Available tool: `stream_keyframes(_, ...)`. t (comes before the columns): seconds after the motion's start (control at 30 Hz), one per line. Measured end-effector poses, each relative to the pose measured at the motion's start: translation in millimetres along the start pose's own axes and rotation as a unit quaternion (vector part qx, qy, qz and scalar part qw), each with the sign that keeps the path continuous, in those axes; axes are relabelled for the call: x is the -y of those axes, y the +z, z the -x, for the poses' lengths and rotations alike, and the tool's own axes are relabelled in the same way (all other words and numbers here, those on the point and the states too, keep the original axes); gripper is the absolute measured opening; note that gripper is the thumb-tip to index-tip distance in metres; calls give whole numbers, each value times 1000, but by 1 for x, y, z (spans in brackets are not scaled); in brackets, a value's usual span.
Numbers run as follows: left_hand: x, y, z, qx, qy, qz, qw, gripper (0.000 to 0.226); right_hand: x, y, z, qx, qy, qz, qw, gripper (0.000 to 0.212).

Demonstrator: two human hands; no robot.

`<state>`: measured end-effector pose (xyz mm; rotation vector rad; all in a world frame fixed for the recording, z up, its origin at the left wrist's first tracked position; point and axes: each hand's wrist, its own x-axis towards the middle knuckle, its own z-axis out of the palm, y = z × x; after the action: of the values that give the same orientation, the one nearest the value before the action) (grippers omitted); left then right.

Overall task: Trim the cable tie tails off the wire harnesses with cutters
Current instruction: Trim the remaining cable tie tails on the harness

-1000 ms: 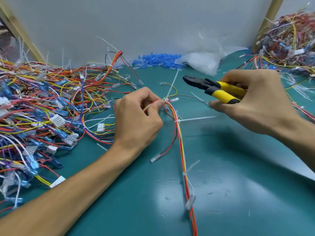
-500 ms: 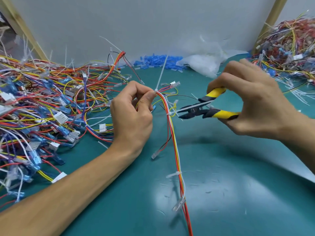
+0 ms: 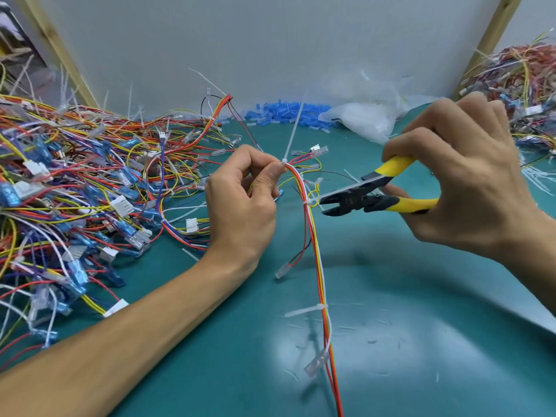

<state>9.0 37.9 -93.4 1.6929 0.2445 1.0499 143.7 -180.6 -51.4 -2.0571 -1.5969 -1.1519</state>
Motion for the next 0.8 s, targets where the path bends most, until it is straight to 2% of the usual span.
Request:
stream_keyframes(0.27,1,0,0,8,-5,-8,1000,15,10,0,1,-49,-47,32,997,14)
stream_keyframes(0.6,1,0,0,14,-12,-10,1000,18,13,-3,2,-43,-73,46,995,16)
stream_keyframes(0.73,1,0,0,27,-10,-16,999,14,19,-1,1,-16,-30,-2,999,18)
stream_keyframes(0.8,1,0,-1,21,-14,-6,1000,13,22,2,2,20,68,-100,992,21)
